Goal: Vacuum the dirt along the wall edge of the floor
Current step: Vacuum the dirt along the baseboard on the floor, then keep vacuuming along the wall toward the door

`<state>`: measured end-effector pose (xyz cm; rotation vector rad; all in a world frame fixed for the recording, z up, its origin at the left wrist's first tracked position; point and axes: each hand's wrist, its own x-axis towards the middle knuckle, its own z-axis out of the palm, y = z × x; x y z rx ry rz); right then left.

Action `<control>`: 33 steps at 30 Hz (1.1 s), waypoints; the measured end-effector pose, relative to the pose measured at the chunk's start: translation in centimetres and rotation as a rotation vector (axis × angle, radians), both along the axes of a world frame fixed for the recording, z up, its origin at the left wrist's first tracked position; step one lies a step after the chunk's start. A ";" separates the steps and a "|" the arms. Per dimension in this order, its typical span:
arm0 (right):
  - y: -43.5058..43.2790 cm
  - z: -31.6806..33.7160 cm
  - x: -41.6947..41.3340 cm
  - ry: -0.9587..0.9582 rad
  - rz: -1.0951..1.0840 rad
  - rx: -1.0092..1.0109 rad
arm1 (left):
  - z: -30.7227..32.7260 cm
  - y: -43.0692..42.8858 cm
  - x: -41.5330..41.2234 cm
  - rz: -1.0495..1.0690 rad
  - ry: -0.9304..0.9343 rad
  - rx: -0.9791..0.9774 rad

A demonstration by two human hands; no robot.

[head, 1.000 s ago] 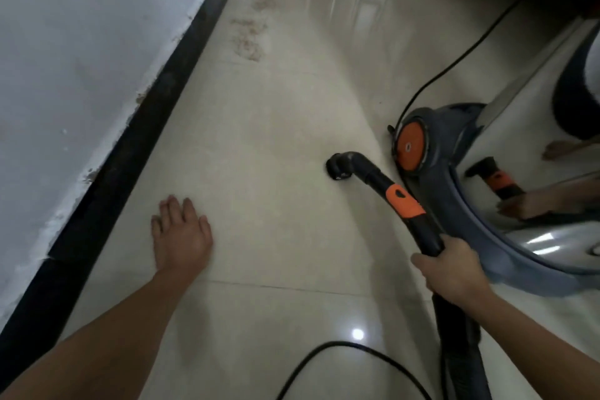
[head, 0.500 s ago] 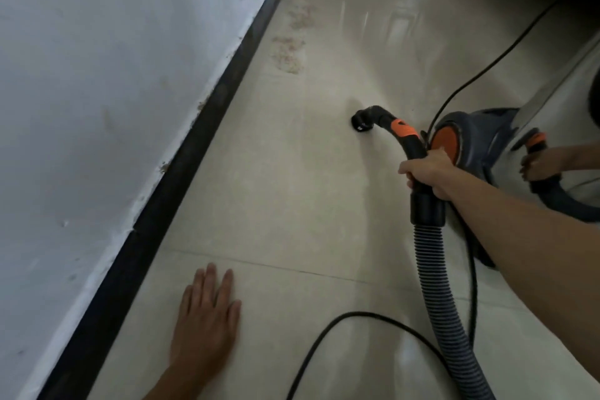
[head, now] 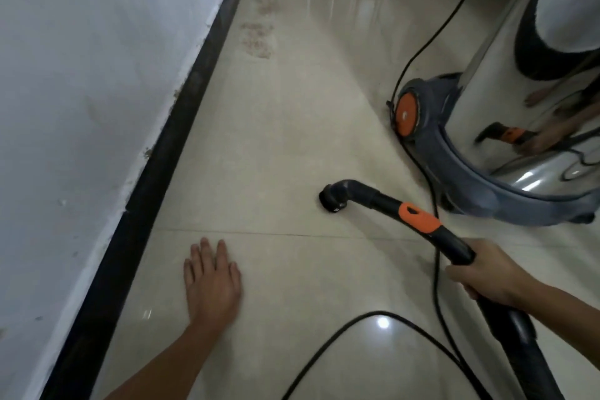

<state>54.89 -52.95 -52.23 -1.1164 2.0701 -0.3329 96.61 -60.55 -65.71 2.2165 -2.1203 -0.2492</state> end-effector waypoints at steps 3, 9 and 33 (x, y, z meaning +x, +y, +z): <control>0.8 0.1 1.9 -0.043 0.104 0.001 | 0.6 -0.3 -0.3 -0.007 0.083 -0.017; -2.8 1.1 6.2 0.015 0.250 -0.063 | 5.2 -4.0 -2.7 0.311 0.589 0.084; -7.9 14.3 2.4 0.109 0.599 0.100 | 27.2 -14.9 -24.6 1.073 1.559 0.273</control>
